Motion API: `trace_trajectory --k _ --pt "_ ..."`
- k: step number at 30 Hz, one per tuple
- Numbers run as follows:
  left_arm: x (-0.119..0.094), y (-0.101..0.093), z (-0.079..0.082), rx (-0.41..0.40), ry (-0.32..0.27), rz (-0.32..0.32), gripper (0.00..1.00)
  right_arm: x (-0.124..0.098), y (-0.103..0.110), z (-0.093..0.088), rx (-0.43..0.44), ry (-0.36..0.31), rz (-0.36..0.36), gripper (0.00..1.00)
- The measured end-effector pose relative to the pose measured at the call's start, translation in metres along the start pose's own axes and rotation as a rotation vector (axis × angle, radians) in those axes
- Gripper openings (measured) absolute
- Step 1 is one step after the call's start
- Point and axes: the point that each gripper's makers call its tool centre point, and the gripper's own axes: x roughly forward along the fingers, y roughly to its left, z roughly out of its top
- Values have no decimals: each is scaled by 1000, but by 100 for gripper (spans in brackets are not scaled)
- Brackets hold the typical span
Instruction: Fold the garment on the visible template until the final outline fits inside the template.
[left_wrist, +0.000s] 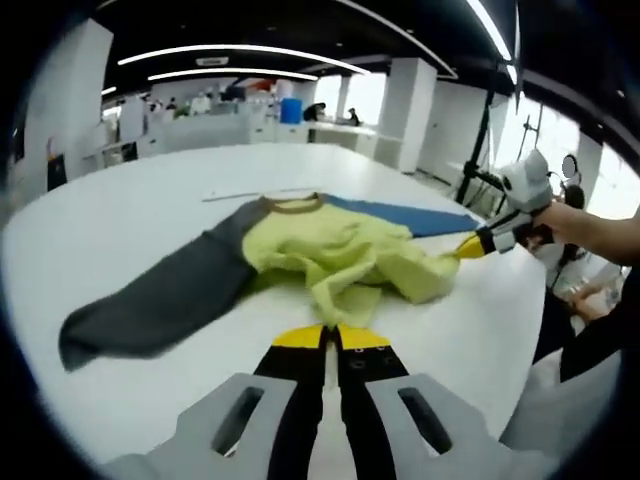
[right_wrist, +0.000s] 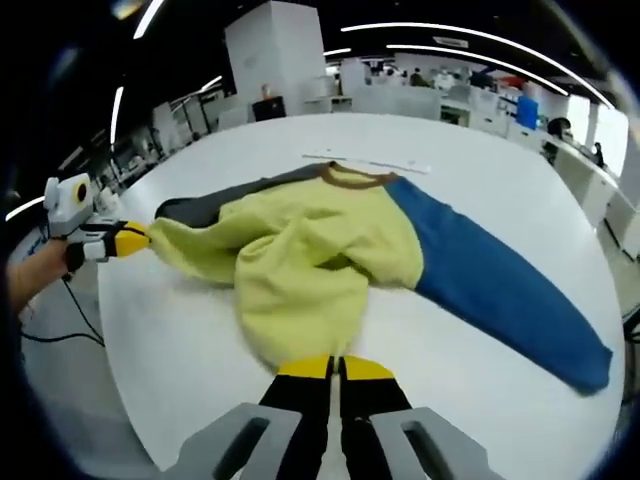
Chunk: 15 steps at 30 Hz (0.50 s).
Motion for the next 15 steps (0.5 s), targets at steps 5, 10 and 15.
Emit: trace_trajectory --k 5,10,15 --pt "-8 -1 -12 -85 -11 15 1 -7 2 -11 18 5 -8 0" --pt "-18 -1 -22 -111 6 21 1 -15 2 -19 29 12 -11 0" --pt "-29 0 -29 -130 19 29 1 -21 3 -29 38 25 -13 0"
